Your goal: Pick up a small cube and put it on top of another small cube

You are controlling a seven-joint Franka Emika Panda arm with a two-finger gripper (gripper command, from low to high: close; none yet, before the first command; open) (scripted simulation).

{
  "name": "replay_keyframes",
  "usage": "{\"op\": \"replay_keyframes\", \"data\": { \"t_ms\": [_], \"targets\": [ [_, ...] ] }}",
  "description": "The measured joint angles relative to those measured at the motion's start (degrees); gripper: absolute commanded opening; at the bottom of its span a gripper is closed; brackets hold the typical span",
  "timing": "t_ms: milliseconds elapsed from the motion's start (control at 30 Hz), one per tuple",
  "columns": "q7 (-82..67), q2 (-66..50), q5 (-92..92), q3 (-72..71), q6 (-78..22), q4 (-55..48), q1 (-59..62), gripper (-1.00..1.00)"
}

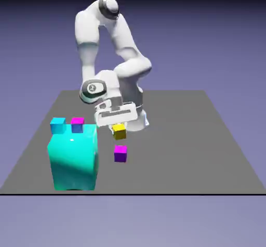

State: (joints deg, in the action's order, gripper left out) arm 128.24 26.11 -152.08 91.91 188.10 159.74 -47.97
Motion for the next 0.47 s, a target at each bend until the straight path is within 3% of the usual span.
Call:
{"op": "replay_keyframes", "data": {
  "t_ms": [400,433,467],
  "targets": [
    [-0.98,10.30,-3.54,23.62,-12.33,-3.86,-24.89,-1.00],
    [-0.98,10.34,-3.56,23.73,-12.38,-3.87,-25.00,1.00],
    [-0.99,10.34,-3.55,23.73,-12.44,-3.87,-25.00,1.00]
  ]
}}
